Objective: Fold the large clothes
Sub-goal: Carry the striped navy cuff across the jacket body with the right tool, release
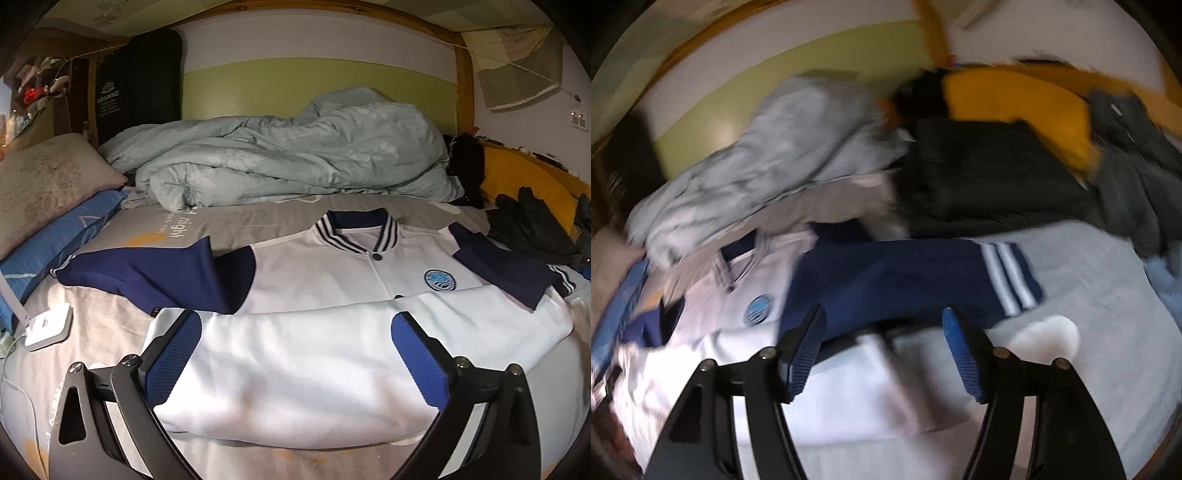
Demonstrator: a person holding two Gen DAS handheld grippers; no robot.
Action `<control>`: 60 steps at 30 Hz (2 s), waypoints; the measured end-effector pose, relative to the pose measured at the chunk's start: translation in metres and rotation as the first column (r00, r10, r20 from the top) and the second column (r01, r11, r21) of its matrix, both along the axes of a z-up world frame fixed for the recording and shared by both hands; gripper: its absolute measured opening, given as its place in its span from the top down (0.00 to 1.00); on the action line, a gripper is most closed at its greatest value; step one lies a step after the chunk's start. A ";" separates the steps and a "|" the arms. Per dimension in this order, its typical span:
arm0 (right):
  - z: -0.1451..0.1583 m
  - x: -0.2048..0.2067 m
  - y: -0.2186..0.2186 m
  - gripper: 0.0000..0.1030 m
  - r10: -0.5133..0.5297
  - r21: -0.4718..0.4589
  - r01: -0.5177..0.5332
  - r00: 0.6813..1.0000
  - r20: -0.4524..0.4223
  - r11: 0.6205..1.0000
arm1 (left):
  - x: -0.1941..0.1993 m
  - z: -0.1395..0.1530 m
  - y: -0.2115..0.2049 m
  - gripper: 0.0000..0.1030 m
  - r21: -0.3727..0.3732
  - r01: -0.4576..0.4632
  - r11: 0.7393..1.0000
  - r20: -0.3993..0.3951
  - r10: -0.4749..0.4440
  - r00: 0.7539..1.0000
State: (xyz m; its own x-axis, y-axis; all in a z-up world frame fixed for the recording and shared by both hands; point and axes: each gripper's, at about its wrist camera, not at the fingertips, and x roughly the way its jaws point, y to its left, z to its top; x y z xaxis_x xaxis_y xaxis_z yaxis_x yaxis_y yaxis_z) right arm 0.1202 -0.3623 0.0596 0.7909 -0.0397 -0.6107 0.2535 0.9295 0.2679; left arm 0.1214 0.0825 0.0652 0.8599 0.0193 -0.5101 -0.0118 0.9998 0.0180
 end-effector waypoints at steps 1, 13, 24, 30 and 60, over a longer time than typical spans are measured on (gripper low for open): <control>-0.004 0.002 -0.014 0.36 -0.031 0.047 0.032 0.999 -0.018 0.998 | 0.000 0.000 0.001 0.01 -0.001 -0.004 1.000 0.000 0.004 1.000; -0.062 0.022 -0.105 0.36 -0.217 0.312 0.276 0.953 -0.210 0.909 | 0.010 -0.011 0.004 0.00 0.003 -0.037 0.999 -0.033 0.037 0.999; -0.076 0.041 -0.103 0.69 -0.268 0.192 0.311 0.938 -0.219 0.931 | 0.010 -0.015 0.006 0.01 0.039 -0.031 0.999 -0.025 0.032 0.999; -0.039 0.030 -0.064 0.90 -0.203 0.131 0.201 0.979 0.002 0.971 | 0.008 -0.013 0.008 0.00 0.044 -0.037 0.998 -0.010 0.038 0.999; -0.060 -0.010 0.185 0.58 0.651 -0.140 -0.661 0.751 -0.113 0.738 | 0.004 -0.023 -0.027 0.26 0.051 0.090 0.995 -0.020 -0.090 0.996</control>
State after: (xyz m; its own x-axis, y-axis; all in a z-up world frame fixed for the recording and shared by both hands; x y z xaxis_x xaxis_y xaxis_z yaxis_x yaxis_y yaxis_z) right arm 0.1105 -0.1777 -0.0008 0.6247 0.3755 -0.6846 -0.4257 0.8988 0.1046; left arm 0.1256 0.0555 0.0419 0.8503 -0.0308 -0.5254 0.0790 0.9945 0.0695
